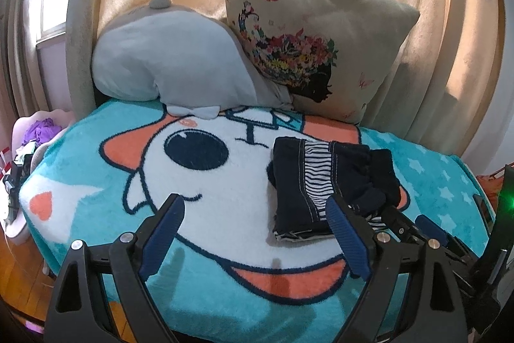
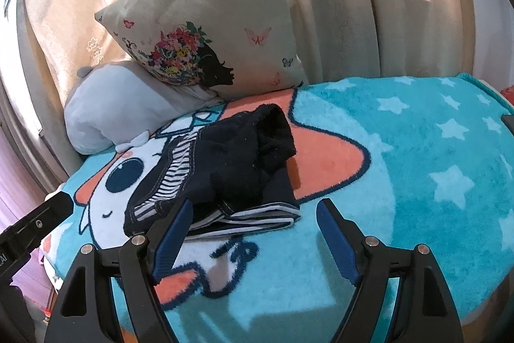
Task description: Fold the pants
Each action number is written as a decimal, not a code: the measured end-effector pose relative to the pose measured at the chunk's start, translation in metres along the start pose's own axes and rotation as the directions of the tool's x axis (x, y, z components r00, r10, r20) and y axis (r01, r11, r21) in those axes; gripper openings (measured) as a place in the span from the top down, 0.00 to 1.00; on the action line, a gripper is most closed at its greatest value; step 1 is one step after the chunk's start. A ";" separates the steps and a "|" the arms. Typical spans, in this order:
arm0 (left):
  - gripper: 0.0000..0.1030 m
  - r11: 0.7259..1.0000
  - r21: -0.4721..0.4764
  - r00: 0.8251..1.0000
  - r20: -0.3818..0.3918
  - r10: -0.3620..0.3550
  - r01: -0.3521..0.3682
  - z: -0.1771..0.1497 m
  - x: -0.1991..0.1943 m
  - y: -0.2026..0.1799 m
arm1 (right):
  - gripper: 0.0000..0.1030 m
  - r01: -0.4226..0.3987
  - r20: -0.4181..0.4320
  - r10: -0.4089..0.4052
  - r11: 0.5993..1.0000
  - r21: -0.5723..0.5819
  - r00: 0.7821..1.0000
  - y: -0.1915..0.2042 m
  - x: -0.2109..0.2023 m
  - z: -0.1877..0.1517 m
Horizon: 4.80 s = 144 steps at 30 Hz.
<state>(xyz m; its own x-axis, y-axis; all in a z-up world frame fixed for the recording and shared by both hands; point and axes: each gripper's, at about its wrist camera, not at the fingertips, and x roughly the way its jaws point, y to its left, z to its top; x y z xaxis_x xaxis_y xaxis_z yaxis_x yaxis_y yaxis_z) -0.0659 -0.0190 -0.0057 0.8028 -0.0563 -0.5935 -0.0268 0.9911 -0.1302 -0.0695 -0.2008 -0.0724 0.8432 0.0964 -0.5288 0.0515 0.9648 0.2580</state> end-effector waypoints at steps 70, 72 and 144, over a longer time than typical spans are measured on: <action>0.13 0.998 -0.056 0.999 0.015 0.035 -0.034 -0.005 -0.001 0.030 | 0.17 0.025 -0.011 -0.026 0.995 -0.094 1.000 0.042 0.006 -0.012; 0.13 0.998 -0.039 0.999 -0.012 0.039 -0.039 -0.006 0.005 0.025 | 0.17 0.024 -0.018 -0.025 0.997 -0.071 1.000 0.035 0.009 -0.011; 0.39 0.994 -0.092 0.993 -0.089 -0.072 0.064 -0.007 0.009 0.017 | 0.24 -0.082 0.020 0.081 0.987 0.136 0.997 -0.023 -0.013 0.007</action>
<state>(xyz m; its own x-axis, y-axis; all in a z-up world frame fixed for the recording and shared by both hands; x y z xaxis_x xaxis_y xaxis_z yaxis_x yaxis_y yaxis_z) -0.0634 -0.0030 -0.0189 0.7462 -0.1383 -0.6512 -0.0302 0.9701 -0.2407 -0.0776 -0.2257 -0.0654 0.8551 0.1689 -0.4902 0.0543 0.9111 0.4087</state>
